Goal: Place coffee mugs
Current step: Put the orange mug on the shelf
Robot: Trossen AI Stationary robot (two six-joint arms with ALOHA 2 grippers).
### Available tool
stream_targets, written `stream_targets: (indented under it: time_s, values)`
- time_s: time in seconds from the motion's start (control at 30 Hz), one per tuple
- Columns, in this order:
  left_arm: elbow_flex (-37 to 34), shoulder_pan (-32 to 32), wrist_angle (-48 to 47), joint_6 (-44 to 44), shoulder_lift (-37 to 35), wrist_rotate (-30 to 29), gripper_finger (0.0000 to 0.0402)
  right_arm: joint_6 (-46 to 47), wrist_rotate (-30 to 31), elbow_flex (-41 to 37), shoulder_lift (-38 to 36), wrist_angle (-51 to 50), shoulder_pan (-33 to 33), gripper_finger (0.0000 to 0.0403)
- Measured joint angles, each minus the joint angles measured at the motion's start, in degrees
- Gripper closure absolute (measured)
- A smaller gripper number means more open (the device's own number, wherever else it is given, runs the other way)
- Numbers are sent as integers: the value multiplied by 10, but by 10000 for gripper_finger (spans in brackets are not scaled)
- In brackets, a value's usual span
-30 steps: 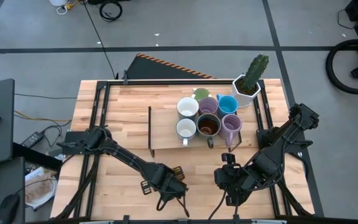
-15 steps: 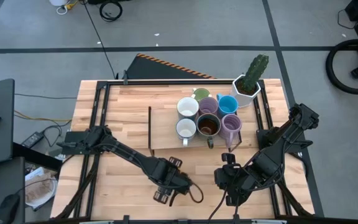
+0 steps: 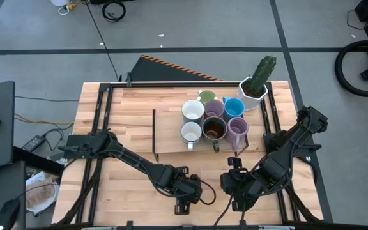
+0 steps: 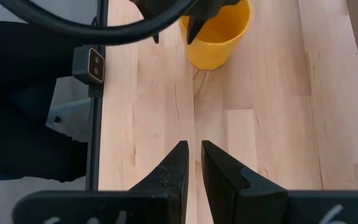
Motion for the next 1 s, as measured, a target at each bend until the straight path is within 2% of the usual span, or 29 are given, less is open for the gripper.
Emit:
stream_targets:
  time_s: [0.3,0.47,0.73,1.0]
  values:
    - [1,1,-11,15,6,-2,245,4,0,0,0,0,7,352]
    - [32,0,-40,15,2,-2,247,5,0,0,0,0,7,352]
    - [45,2,-139,2,4,-65,247,9,1,0,0,0,7,352]
    - [48,3,-136,3,26,-53,247,9,1,0,0,2,7,353]
